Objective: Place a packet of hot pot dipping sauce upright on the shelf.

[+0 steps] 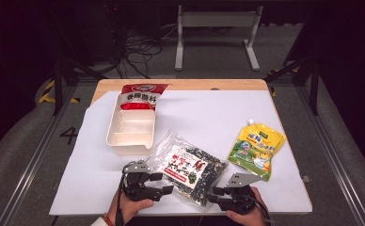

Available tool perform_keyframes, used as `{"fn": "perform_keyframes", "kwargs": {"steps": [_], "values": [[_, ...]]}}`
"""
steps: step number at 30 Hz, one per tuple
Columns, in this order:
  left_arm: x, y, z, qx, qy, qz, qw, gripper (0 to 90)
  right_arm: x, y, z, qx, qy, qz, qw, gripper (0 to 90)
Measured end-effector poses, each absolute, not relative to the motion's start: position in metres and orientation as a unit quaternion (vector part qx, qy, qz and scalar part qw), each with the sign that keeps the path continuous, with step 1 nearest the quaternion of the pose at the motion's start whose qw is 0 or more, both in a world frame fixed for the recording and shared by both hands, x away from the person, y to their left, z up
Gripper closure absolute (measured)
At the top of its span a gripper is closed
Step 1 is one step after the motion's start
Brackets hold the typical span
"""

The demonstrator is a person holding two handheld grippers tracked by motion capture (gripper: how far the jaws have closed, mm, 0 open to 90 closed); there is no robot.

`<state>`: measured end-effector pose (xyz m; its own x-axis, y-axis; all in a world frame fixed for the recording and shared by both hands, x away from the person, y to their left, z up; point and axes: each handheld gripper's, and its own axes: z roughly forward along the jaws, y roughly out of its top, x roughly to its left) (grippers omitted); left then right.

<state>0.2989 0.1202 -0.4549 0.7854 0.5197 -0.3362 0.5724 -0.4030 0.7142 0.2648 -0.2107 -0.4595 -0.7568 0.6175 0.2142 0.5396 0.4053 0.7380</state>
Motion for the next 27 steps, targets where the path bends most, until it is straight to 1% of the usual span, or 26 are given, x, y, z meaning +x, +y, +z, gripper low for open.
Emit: {"fn": "perform_keyframes", "kwargs": {"steps": [3,4,5,6,7,10,11,12,13,19,20,21,22,23,24,26,27], "values": [[0.291,0.123,-0.457,0.86,0.319,-0.02,0.397,27.3,0.265,-0.213,-0.46,0.349,0.835,0.424,0.039,64.9],[0.291,0.123,-0.457,0.86,0.319,-0.02,0.397,27.0,0.265,-0.213,-0.46,0.349,0.835,0.424,0.039,64.9],[0.29,0.125,-0.46,0.866,0.319,-0.035,0.384,27.0,0.265,-0.213,-0.46,0.349,0.834,0.425,0.037,64.9],[0.289,0.129,-0.458,0.871,0.318,-0.031,0.373,29.0,0.265,-0.212,-0.459,0.348,0.836,0.423,0.039,64.2],[0.29,0.13,-0.458,0.871,0.323,-0.025,0.37,27.4,0.265,-0.211,-0.459,0.349,0.835,0.423,0.041,63.4],[0.297,0.137,-0.458,0.856,0.346,-0.053,0.38,27.2,0.264,-0.21,-0.458,0.347,0.836,0.422,0.045,62.8],[0.297,0.137,-0.458,0.856,0.346,-0.053,0.38,29.1,0.264,-0.21,-0.458,0.347,0.836,0.422,0.045,62.8],[0.298,0.138,-0.457,0.855,0.356,-0.052,0.374,29.1,0.264,-0.21,-0.458,0.347,0.836,0.422,0.044,62.5],[0.299,0.138,-0.456,0.857,0.356,-0.05,0.368,33.4,0.264,-0.21,-0.458,0.346,0.837,0.422,0.047,61.8],[0.301,0.13,-0.45,0.868,0.367,-0.036,0.332,34.2,0.264,-0.209,-0.456,0.343,0.838,0.421,0.055,59.5],[0.302,0.129,-0.451,0.871,0.36,-0.033,0.333,32.3,0.264,-0.209,-0.455,0.342,0.838,0.422,0.056,59.3],[0.302,0.127,-0.452,0.868,0.362,-0.039,0.339,27.2,0.264,-0.209,-0.455,0.343,0.836,0.424,0.056,59.4],[0.301,0.124,-0.453,0.865,0.364,-0.033,0.344,22.2,0.265,-0.209,-0.454,0.347,0.834,0.426,0.052,59.6],[0.301,0.124,-0.453,0.865,0.364,-0.033,0.344,19.8,0.265,-0.209,-0.454,0.347,0.834,0.426,0.052,59.6],[0.3,0.119,-0.454,0.864,0.364,-0.022,0.347,19.8,0.267,-0.207,-0.456,0.351,0.831,0.43,0.043,59.9],[0.299,0.114,-0.456,0.86,0.363,-0.011,0.358,13.4,0.268,-0.204,-0.457,0.35,0.83,0.432,0.038,60.6],[0.299,0.114,-0.458,0.856,0.365,-0.011,0.367,13.4,0.268,-0.202,-0.457,0.348,0.831,0.432,0.039,61.3]]}}
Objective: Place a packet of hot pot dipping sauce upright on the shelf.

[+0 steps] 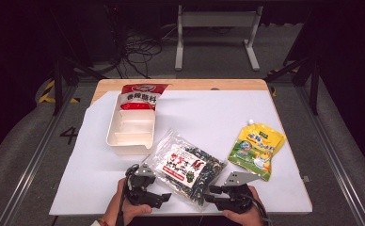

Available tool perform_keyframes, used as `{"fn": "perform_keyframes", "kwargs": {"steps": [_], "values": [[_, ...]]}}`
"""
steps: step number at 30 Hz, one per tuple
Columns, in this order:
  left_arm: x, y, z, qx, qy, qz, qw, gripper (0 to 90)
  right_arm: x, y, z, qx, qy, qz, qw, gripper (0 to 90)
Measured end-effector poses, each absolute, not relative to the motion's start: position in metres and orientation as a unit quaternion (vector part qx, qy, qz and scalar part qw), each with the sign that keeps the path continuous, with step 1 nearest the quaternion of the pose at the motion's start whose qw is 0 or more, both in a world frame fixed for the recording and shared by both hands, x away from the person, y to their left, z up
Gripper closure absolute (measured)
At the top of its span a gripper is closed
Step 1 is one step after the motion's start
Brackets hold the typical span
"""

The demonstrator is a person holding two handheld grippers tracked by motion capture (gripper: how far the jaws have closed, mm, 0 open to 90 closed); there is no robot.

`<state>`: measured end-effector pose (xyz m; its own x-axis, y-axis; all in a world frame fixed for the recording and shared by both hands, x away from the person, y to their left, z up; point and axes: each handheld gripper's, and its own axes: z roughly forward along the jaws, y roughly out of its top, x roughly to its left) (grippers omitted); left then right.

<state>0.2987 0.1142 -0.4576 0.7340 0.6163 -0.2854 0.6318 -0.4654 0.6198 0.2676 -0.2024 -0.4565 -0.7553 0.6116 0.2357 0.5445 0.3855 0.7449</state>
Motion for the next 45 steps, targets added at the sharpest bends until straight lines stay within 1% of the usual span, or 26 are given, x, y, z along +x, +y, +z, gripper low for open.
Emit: {"fn": "perform_keyframes", "kwargs": {"steps": [2,4,5,7,9,11,12,15,17,20,22,23,25,26,27,29,30,31,32,33,36,38,40,41,44,45], "values": [[0.299,0.117,-0.46,0.851,0.362,-0.011,0.381,13.4,0.268,-0.202,-0.456,0.349,0.832,0.431,0.038,63.1],[0.299,0.121,-0.461,0.846,0.361,-0.008,0.392,17.8,0.267,-0.202,-0.456,0.346,0.834,0.428,0.034,63.2],[0.299,0.122,-0.462,0.845,0.362,-0.009,0.394,19.9,0.267,-0.201,-0.456,0.34,0.839,0.423,0.029,61.0],[0.299,0.126,-0.461,0.849,0.357,-0.008,0.39,20.6,0.267,-0.203,-0.452,0.331,0.845,0.419,0.026,55.4],[0.298,0.13,-0.46,0.852,0.355,-0.007,0.386,21.5,0.266,-0.209,-0.445,0.318,0.851,0.417,0.033,50.2],[0.295,0.134,-0.46,0.857,0.348,0.004,0.379,23.6,0.269,-0.217,-0.437,0.32,0.847,0.423,0.034,47.7],[0.295,0.136,-0.46,0.859,0.347,0.009,0.378,24.9,0.271,-0.222,-0.431,0.32,0.845,0.427,0.038,46.2],[0.296,0.139,-0.46,0.863,0.343,0.024,0.371,26.6,0.283,-0.231,-0.42,0.332,0.832,0.438,0.069,40.3],[0.294,0.138,-0.46,0.868,0.336,0.04,0.363,27.1,0.295,-0.233,-0.42,0.347,0.828,0.432,0.088,36.0],[0.293,0.137,-0.461,0.875,0.323,0.051,0.357,25.8,0.313,-0.233,-0.424,0.355,0.828,0.418,0.115,33.4],[0.293,0.138,-0.462,0.875,0.32,0.047,0.359,25.7,0.325,-0.232,-0.427,0.362,0.825,0.423,0.103,32.1],[0.293,0.139,-0.462,0.876,0.318,0.047,0.36,26.1,0.331,-0.229,-0.428,0.361,0.832,0.407,0.107,26.9],[0.293,0.139,-0.462,0.877,0.314,0.049,0.361,27.1,0.341,-0.224,-0.433,0.363,0.843,0.384,0.102,25.4],[0.293,0.139,-0.462,0.877,0.314,0.049,0.361,27.1,0.347,-0.223,-0.437,0.365,0.847,0.376,0.087,23.7],[0.292,0.138,-0.462,0.882,0.304,0.06,0.356,27.2,0.353,-0.222,-0.443,0.369,0.848,0.374,0.069,21.1],[0.291,0.137,-0.463,0.883,0.302,0.065,0.354,27.1,0.358,-0.223,-0.445,0.37,0.845,0.383,0.038,23.4],[0.291,0.137,-0.463,0.883,0.302,0.065,0.354,27.0,0.358,-0.223,-0.445,0.37,0.845,0.383,0.038,23.4],[0.292,0.138,-0.463,0.884,0.298,0.066,0.354,27.0,0.359,-0.223,-0.445,0.365,0.849,0.382,0.03,25.6],[0.292,0.137,-0.464,0.881,0.301,0.066,0.358,27.1,0.36,-0.223,-0.446,0.359,0.852,0.382,0.005,26.2],[0.292,0.137,-0.464,0.88,0.303,0.067,0.359,27.2,0.361,-0.224,-0.448,0.359,0.852,0.381,-0.01,26.5],[0.289,0.133,-0.466,0.884,0.295,0.094,0.352,28.9,0.362,-0.224,-0.449,0.351,0.854,0.382,-0.023,28.9],[0.288,0.131,-0.466,0.882,0.298,0.095,0.351,26.5,0.36,-0.221,-0.448,0.336,0.863,0.376,-0.037,33.4],[0.291,0.132,-0.467,0.875,0.311,0.07,0.365,21.6,0.358,-0.218,-0.447,0.329,0.867,0.373,-0.038,34.1],[0.292,0.134,-0.467,0.868,0.32,0.061,0.374,20.7,0.358,-0.219,-0.447,0.328,0.867,0.374,-0.04,35.3],[0.296,0.138,-0.467,0.85,0.343,0.035,0.399,20.9,0.358,-0.221,-0.449,0.324,0.863,0.385,-0.049,37.8],[0.298,0.14,-0.468,0.841,0.354,0.023,0.409,20.6,0.358,-0.222,-0.45,0.322,0.861,0.391,-0.051,41.6]]}}
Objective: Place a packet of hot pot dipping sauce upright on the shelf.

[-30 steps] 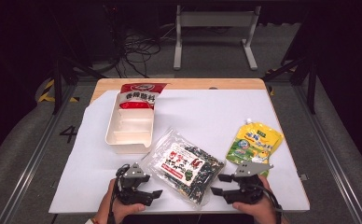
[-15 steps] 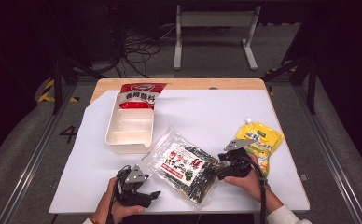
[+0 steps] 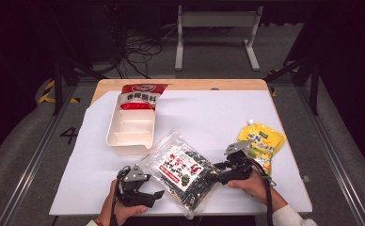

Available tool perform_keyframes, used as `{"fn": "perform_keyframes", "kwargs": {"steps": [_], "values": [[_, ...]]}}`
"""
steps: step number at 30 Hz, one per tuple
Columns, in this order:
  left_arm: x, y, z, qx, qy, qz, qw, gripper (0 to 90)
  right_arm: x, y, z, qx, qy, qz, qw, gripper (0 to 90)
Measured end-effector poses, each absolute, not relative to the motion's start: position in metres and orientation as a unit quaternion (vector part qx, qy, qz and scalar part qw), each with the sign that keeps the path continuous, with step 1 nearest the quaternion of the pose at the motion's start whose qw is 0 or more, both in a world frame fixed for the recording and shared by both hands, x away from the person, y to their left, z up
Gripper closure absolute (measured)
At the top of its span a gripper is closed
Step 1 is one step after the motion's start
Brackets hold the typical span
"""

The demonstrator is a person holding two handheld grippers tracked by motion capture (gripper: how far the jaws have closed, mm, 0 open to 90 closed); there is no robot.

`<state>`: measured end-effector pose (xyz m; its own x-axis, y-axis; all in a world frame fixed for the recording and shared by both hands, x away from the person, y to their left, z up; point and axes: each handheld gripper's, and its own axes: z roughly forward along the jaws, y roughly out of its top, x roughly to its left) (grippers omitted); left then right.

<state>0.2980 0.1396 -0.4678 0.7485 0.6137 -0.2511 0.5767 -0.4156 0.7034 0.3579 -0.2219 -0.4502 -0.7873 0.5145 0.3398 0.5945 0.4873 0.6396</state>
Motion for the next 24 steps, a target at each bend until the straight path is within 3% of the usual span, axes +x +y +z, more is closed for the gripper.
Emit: {"fn": "perform_keyframes", "kwargs": {"steps": [6,11,19,24], "values": [[0.303,0.142,-0.47,0.818,0.375,-0.012,0.436,17.8,0.357,-0.22,-0.455,-0.306,-0.855,-0.41,0.084,44.8],[0.304,0.14,-0.47,0.821,0.371,-0.011,0.435,16.7,0.356,-0.212,-0.457,-0.29,-0.854,-0.416,0.115,37.3],[0.314,0.14,-0.471,0.818,0.351,-0.044,0.454,19.0,0.35,-0.204,-0.46,-0.269,-0.853,-0.435,0.102,53.0],[0.316,0.138,-0.461,0.815,0.332,-0.014,0.475,23.3,0.345,-0.205,-0.457,-0.253,-0.856,-0.443,0.078,54.8]]}}
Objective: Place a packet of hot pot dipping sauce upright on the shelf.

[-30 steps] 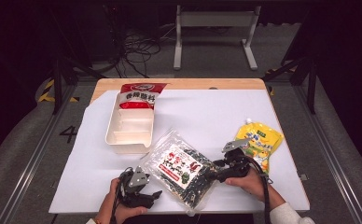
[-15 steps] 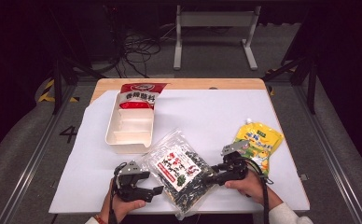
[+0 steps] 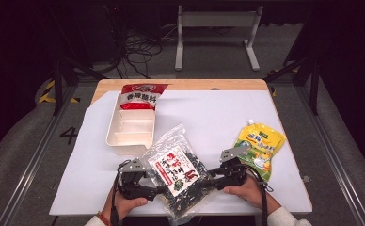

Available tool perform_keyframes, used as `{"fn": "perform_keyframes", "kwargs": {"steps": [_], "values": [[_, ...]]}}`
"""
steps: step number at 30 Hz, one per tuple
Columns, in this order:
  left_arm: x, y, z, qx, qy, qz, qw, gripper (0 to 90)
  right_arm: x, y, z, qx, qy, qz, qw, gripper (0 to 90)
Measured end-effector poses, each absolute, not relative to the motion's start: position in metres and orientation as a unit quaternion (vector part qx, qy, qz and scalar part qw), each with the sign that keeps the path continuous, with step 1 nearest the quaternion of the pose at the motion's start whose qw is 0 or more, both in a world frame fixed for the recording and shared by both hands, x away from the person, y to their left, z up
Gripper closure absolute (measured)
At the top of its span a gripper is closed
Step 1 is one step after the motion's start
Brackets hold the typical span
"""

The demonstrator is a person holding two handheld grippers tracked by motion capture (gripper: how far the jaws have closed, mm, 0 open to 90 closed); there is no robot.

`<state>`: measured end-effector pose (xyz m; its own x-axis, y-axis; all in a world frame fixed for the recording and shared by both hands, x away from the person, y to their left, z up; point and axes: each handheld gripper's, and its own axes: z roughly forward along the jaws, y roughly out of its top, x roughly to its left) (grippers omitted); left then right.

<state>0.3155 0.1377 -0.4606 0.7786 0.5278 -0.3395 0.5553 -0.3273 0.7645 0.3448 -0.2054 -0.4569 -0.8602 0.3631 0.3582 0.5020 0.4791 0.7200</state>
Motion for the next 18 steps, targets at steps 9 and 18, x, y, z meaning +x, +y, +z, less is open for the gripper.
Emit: {"fn": "perform_keyframes", "kwargs": {"steps": [9,18], "values": [[0.322,0.144,-0.437,0.782,0.293,-0.009,0.549,49.1,0.335,-0.194,-0.446,-0.237,-0.859,-0.454,0.02,57.3],[0.321,0.145,-0.415,0.766,0.236,-0.024,0.598,76.8,0.331,-0.197,-0.438,-0.265,-0.848,-0.46,-0.015,46.0]]}}
